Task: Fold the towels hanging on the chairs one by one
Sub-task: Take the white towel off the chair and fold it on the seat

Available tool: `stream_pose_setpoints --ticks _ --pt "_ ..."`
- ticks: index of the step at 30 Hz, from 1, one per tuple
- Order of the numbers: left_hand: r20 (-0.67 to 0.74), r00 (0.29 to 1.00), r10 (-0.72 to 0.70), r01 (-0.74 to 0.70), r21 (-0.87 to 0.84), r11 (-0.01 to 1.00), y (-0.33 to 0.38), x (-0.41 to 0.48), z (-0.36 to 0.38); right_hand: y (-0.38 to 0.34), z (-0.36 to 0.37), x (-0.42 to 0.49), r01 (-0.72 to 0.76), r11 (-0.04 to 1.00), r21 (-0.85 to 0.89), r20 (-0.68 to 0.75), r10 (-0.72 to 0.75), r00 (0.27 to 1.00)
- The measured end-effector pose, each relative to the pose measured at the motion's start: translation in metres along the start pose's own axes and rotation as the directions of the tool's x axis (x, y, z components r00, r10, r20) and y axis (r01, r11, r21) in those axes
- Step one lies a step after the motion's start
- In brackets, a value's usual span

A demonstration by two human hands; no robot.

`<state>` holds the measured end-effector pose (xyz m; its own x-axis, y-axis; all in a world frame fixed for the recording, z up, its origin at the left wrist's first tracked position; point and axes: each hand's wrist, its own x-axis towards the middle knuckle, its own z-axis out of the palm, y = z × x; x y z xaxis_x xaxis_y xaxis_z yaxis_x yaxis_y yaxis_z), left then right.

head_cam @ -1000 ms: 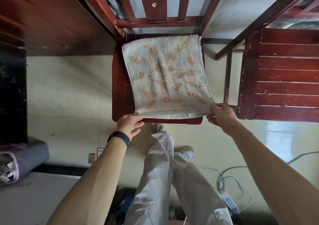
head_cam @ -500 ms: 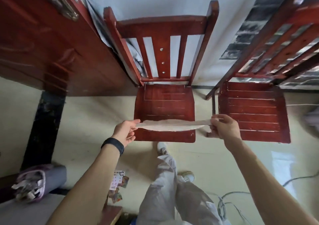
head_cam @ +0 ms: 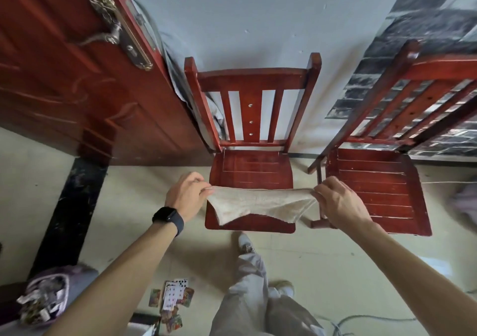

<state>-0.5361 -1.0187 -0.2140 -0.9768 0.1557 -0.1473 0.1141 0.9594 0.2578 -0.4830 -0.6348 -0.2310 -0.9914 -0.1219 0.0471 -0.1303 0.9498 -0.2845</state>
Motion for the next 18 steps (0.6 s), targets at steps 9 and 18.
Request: stream_pose_setpoints --ticks 9,18 --pt "-0.027 0.905 0.424 -0.389 0.348 0.853 -0.03 0.103 0.004 0.021 0.003 0.093 0.234 0.931 -0.279 0.125 -0.207 0.97" --pt "-0.162 0.915 0.37 -0.293 0.365 0.884 -0.038 0.151 0.009 0.031 0.023 0.137 0.125 0.933 -0.337 0.137 -0.082 0.987"
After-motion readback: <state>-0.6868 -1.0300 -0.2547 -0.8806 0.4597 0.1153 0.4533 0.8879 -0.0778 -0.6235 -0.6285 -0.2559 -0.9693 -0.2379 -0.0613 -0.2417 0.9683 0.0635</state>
